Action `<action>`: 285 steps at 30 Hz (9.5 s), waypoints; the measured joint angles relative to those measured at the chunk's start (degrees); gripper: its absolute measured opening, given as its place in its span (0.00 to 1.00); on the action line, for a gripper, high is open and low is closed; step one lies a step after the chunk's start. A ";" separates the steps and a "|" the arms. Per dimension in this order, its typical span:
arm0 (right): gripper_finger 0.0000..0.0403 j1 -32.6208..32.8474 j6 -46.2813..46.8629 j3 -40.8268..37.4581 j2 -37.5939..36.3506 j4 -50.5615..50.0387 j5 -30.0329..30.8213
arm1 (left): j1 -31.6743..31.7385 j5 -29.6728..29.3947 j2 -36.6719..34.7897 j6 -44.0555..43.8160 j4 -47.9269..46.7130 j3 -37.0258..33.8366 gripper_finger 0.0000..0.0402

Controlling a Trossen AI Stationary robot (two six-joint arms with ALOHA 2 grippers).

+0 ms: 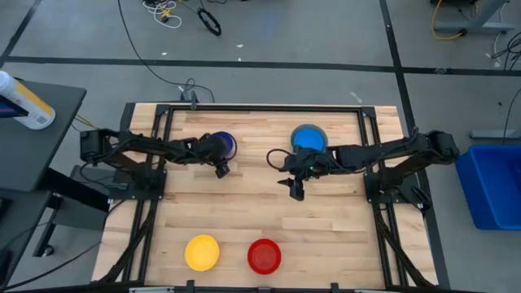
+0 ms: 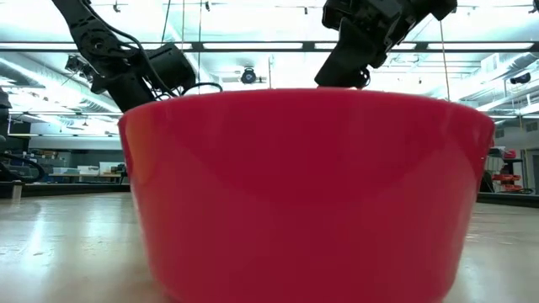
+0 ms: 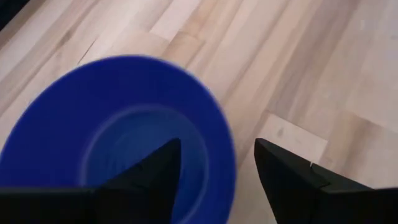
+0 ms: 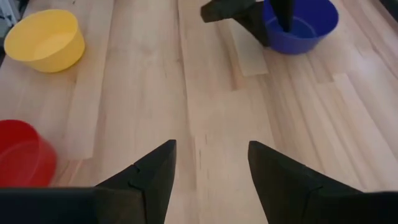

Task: Nest bowls inside each other
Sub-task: Stack the dark blue bowl on top of the light blue bowl, then stack the red bowl on top of the dark blue bowl

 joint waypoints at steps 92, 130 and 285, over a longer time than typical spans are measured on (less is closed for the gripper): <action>0.33 17.55 -5.97 -55.41 -67.08 20.27 29.27 | -4.09 21.02 43.84 25.30 -9.90 67.81 0.01; 0.33 17.55 -3.37 -55.41 -63.93 20.24 28.85 | -2.01 23.42 53.86 25.34 -17.07 83.91 0.59; 0.32 17.59 2.79 -55.34 -62.38 19.48 14.36 | 7.28 24.82 57.55 10.02 -13.08 83.10 0.01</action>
